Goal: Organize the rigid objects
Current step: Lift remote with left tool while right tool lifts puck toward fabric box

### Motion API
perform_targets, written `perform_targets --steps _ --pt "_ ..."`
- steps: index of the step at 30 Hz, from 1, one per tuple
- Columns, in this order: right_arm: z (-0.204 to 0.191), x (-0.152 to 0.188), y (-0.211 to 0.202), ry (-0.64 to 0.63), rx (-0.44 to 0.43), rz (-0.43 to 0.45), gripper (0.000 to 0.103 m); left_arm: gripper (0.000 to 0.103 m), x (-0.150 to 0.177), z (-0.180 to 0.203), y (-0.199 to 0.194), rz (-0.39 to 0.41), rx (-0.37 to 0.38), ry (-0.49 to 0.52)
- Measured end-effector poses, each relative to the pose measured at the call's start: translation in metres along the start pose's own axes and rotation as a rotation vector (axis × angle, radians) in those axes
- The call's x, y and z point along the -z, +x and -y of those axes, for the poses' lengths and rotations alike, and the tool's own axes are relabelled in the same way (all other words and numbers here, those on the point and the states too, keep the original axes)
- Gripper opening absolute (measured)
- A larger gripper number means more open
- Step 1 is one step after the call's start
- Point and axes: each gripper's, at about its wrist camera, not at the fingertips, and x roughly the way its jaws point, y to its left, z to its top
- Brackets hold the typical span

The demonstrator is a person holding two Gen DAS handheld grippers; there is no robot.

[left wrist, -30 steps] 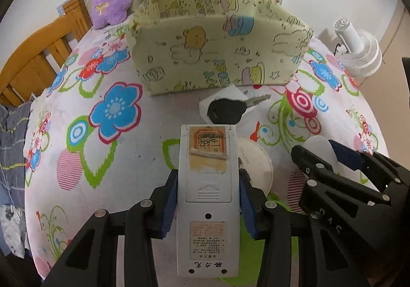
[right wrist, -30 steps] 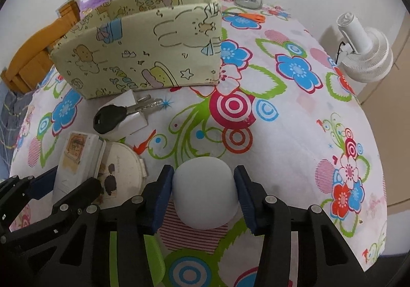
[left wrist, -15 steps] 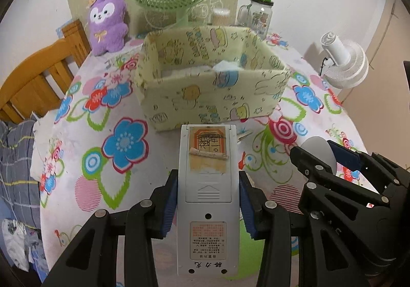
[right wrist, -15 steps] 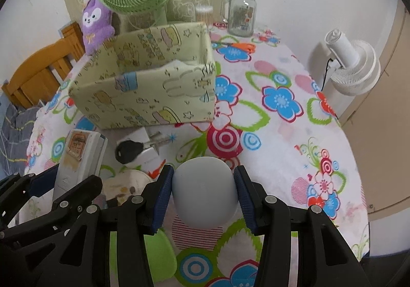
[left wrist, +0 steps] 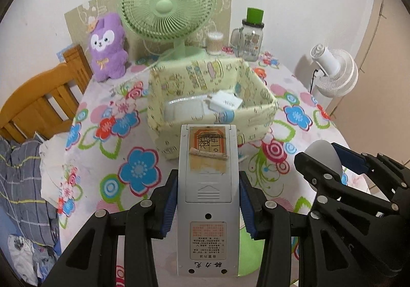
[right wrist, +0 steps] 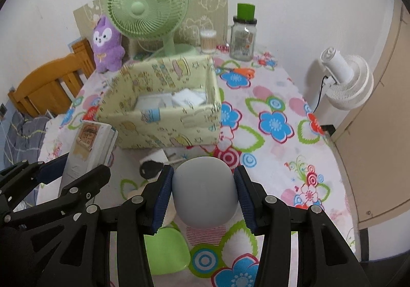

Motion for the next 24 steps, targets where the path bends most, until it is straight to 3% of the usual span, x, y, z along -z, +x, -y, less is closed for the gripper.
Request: perform_targets --steps 24 --pt "-0.02 -0.034 -0.042 0.017 0.011 0.082 0.052 0.045 -0.032 -0.019 -0.045 0.091 0.009 0.045"
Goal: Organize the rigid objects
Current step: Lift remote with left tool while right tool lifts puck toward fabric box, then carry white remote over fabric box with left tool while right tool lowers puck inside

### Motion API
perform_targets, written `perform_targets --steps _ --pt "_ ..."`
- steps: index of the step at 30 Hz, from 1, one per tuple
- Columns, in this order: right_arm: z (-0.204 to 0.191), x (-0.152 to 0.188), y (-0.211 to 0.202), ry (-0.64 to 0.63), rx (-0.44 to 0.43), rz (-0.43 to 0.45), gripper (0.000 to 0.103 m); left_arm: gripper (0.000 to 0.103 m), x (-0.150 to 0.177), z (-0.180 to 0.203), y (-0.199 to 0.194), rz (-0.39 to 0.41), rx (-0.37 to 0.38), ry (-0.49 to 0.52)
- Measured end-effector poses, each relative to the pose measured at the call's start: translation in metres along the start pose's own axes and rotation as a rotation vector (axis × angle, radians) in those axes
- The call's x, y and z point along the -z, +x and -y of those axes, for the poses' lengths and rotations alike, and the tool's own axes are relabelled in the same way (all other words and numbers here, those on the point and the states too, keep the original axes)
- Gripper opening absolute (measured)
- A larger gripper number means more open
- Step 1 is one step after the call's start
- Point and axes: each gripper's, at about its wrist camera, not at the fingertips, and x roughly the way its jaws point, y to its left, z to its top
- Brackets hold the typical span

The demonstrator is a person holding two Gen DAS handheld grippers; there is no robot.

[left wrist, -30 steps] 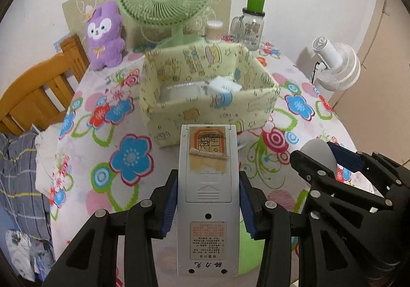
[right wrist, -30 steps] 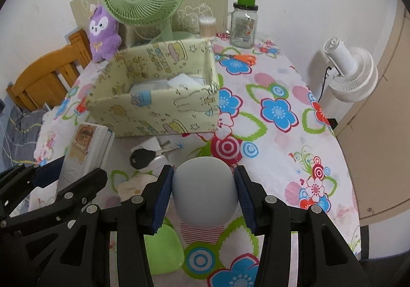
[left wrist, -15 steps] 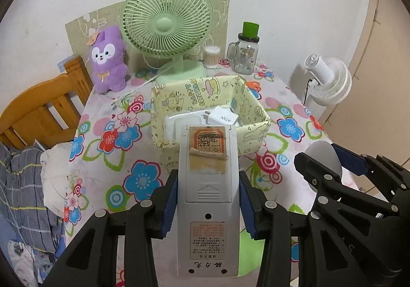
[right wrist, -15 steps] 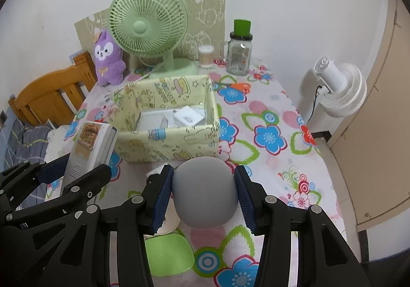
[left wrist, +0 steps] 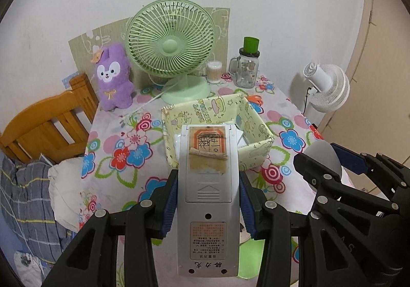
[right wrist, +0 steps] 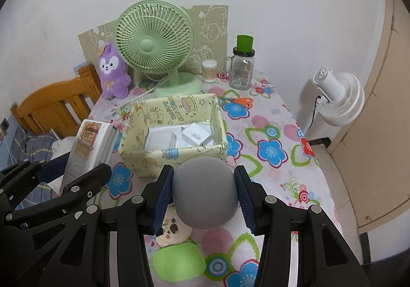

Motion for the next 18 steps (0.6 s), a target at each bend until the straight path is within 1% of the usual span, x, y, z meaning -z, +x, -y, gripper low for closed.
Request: perform_targets --steps 6,18 --pt "-0.004 -0.01 0.007 -0.015 -0.003 -0.004 0.052 0.045 -0.009 -0.007 0.005 -0.005 0.0 -0.019" --pt "-0.001 -0.043 0.042 -0.064 -0.048 -0.019 0.052 0.045 -0.034 -0.01 0.033 -0.015 -0.032 -0.066"
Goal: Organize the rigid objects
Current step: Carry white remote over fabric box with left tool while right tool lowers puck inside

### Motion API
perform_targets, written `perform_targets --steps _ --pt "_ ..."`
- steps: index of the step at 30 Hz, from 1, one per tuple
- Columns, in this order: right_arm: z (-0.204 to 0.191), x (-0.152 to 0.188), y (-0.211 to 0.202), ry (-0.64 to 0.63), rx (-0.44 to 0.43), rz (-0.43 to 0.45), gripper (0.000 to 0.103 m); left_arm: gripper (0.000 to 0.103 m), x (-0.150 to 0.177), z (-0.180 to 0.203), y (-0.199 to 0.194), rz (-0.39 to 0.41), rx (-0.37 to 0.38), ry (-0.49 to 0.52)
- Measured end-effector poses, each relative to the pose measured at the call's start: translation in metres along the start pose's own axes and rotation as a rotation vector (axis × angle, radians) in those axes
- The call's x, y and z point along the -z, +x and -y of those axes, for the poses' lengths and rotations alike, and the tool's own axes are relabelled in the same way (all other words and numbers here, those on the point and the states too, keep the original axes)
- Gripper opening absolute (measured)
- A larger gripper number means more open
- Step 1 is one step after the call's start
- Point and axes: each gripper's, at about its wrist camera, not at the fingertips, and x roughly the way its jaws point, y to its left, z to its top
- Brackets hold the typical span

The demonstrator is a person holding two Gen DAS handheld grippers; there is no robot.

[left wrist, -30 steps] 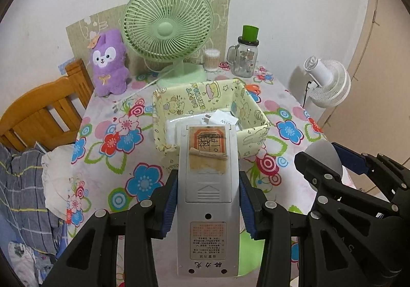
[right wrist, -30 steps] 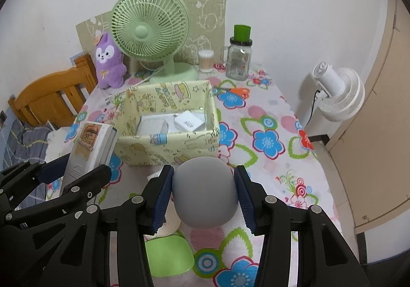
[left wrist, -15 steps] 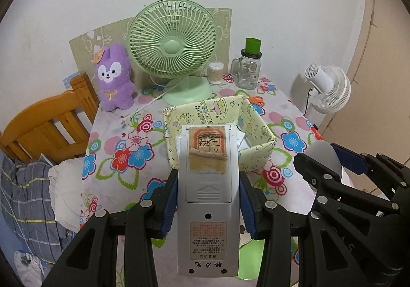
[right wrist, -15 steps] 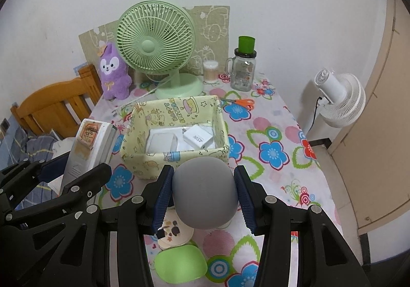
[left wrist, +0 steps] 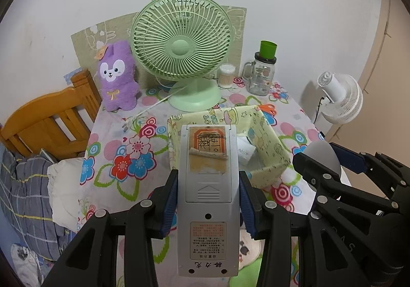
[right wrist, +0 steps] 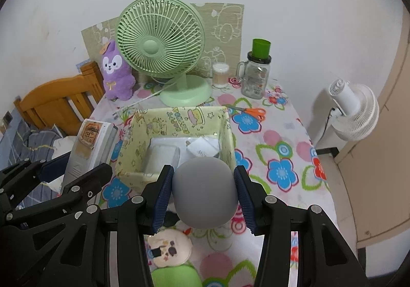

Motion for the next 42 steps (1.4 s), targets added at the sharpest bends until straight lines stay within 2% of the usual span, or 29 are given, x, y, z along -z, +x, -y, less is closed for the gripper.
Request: perform_targets --steps 16,42 --pt "0.014 -0.034 0.051 -0.014 -0.046 -0.036 0.052 0.045 -0.031 -0.001 0.046 -0.034 -0.027 -0.042" --pt "0.022 -0.053 0.133 0.023 -0.099 -0.13 0.052 0.045 -0.045 -0.019 0.127 -0.147 -0.033 -0.106"
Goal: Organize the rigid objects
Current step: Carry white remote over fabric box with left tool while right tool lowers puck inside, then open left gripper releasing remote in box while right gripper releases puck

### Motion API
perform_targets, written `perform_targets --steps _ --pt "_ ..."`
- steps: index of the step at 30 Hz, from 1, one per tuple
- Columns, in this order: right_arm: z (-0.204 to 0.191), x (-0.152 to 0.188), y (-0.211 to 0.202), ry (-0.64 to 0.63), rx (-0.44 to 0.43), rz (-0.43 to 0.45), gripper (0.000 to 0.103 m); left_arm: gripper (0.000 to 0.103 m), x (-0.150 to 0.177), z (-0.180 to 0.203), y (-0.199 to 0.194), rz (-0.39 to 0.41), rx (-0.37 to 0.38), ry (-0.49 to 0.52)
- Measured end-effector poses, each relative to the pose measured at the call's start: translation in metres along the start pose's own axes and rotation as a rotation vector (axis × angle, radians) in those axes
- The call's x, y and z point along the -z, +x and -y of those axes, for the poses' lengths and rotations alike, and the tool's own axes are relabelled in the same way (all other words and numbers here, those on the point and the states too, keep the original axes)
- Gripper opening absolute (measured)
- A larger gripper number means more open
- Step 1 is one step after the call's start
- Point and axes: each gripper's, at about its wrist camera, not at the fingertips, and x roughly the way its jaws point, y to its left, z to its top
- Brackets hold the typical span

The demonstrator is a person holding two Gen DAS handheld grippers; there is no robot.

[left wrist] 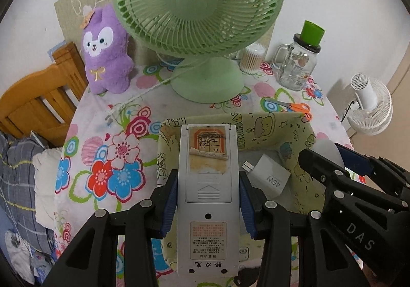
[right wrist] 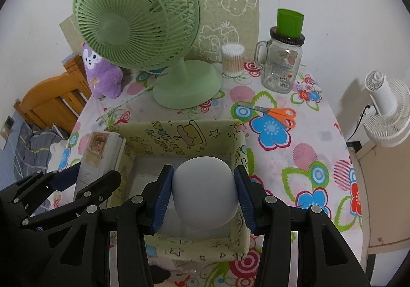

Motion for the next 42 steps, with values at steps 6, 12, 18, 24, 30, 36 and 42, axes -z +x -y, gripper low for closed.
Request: perform_targets --steps 6,12,18,24,30,36,42 --pt "0.0 -0.009 0.014 -0.005 0.007 -0.009 0.052 0.045 -0.003 -0.003 0.011 -0.017 -0.006 -0.036" --pt "-0.007 -0.014 0.027 -0.022 -0.026 -0.023 0.052 0.045 -0.003 0.007 0.017 -0.017 0.0 -0.015" --pt "-0.012 -0.014 0.036 -0.028 -0.032 -0.038 0.052 0.045 -0.003 0.011 0.029 -0.041 -0.003 -0.024" --pt "-0.009 -0.01 0.047 -0.013 -0.032 -0.065 0.052 0.046 0.0 0.009 0.041 -0.06 -0.02 -0.031" --pt "-0.009 -0.008 0.055 -0.001 -0.048 -0.082 0.052 0.061 0.003 0.006 0.039 -0.064 -0.025 -0.024" --pt "-0.024 -0.012 0.062 -0.027 -0.093 -0.08 0.052 0.069 0.007 0.013 0.032 -0.049 -0.049 0.031" --pt "-0.03 -0.016 0.069 -0.003 -0.173 -0.089 0.055 0.071 0.003 0.005 0.031 -0.05 -0.042 0.022"
